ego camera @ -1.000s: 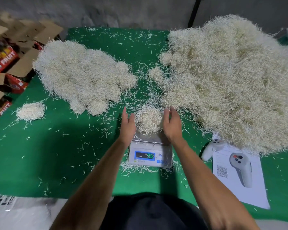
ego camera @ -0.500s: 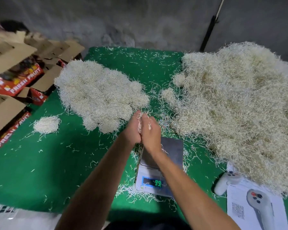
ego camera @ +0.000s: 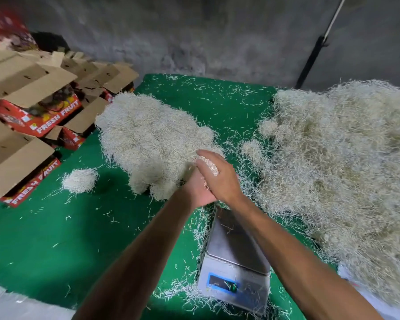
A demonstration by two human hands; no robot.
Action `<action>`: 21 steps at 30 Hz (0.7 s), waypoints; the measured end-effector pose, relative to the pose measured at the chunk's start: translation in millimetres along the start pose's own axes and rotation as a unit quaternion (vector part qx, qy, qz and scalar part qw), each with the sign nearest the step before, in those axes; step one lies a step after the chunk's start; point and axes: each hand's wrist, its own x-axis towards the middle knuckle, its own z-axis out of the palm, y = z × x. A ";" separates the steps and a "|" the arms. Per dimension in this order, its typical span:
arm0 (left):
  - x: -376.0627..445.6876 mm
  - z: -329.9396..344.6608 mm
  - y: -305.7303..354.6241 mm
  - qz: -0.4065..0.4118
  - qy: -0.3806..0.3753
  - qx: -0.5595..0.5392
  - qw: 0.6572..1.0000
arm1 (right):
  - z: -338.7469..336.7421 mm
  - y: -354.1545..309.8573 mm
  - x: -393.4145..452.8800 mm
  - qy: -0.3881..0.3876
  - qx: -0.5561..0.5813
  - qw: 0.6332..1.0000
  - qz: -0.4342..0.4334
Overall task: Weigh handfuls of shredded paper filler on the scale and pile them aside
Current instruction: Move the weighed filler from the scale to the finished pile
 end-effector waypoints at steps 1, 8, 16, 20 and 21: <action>7.0 -7.5 12.0 0.014 0.008 -0.016 1.000 | -0.5 4.8 -0.9 -0.004 0.002 1.000 0.016; 34.7 -35.0 24.5 -0.058 0.101 -0.327 0.938 | 46.8 3.8 46.9 -0.014 -0.125 0.991 -0.033; 98.3 -98.0 23.2 -0.017 0.101 -0.428 0.898 | 37.2 1.6 205.4 0.032 0.071 0.989 0.128; 129.0 -101.1 12.4 -0.047 0.102 -0.410 0.905 | 42.0 7.2 232.7 -0.035 0.058 0.987 0.144; 134.0 -99.5 9.6 -0.062 0.102 -0.414 0.902 | 40.7 19.3 227.9 -0.050 0.034 0.987 0.146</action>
